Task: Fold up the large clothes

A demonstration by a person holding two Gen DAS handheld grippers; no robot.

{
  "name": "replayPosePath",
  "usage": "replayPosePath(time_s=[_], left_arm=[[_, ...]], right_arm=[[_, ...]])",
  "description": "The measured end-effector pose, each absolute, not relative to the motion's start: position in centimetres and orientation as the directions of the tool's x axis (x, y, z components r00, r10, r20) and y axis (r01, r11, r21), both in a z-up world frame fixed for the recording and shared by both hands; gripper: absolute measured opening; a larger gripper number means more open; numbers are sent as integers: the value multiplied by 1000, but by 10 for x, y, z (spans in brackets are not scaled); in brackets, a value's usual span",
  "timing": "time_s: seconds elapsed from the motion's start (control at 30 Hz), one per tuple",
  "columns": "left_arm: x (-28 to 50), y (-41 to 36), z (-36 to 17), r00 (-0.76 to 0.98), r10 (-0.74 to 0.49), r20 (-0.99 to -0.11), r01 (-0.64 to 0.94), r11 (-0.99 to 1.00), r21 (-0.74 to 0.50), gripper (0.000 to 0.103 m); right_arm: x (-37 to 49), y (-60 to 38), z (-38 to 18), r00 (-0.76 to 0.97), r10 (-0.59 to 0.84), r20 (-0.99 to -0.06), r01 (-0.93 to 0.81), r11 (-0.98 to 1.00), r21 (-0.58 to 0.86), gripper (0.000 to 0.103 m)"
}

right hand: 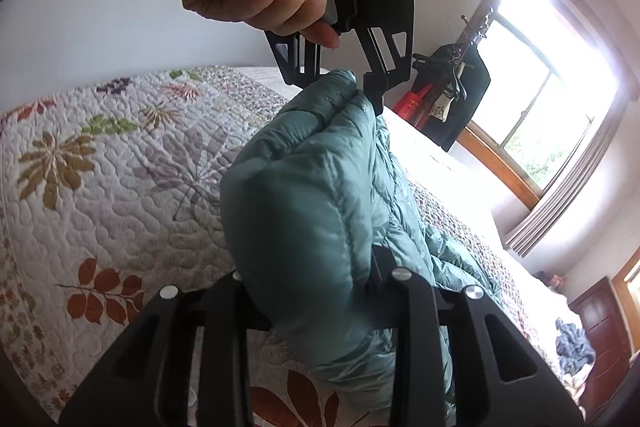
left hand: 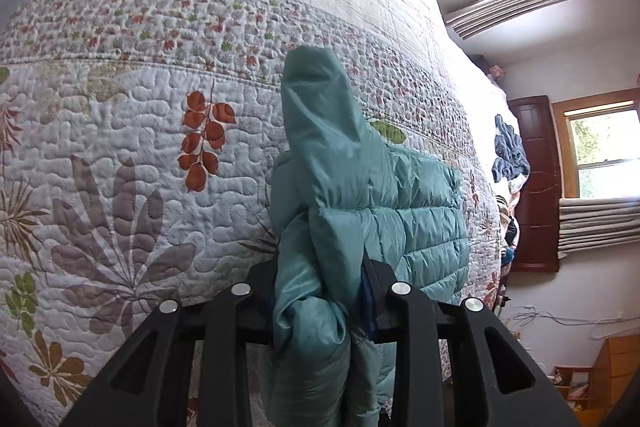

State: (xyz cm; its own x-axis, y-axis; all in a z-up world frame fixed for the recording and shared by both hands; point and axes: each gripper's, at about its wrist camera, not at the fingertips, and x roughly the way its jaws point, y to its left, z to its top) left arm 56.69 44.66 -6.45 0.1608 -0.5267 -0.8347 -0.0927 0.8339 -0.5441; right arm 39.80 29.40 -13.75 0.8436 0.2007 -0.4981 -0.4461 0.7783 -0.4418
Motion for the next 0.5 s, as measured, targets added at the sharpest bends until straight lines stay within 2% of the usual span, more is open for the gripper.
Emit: replayPosePath(time_s=[0.5], left_arm=[[566,391,-15,177,-391,-903,-54,912,-406,31]], right_arm=[[401,255,-110,855,251,-454,-399,877,-267,29]])
